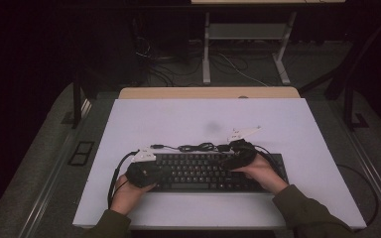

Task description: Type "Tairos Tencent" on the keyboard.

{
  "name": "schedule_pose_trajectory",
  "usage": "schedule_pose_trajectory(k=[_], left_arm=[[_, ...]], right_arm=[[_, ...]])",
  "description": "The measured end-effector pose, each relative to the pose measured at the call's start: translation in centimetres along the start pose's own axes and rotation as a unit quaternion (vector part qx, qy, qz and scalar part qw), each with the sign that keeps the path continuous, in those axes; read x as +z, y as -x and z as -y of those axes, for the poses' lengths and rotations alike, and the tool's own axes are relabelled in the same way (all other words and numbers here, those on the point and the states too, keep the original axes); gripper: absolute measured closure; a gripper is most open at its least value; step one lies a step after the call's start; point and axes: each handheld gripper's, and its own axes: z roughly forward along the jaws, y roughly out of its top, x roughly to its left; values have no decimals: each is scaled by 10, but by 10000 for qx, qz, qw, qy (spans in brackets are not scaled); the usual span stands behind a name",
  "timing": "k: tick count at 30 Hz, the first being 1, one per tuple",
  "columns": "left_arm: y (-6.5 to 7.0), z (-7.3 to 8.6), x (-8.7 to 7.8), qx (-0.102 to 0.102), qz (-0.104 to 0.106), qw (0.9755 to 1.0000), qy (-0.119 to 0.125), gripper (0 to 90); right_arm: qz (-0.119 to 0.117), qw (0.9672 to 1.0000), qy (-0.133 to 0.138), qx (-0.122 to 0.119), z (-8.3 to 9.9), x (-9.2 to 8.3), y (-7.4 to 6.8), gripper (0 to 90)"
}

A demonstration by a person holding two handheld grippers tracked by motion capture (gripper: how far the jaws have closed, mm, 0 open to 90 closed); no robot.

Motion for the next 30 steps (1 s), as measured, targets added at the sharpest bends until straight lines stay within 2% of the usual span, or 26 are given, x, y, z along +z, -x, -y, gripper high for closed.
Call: schedule_pose_trajectory(k=[14,30], left_arm=[[13,-2,8,154,263,9995,-79,894],[26,-5,19,391,594,9972,-229,894]], right_arm=[[2,10000,1,-10,0,1,0,303],[28,10000,2,-10,0,2,0,302]])
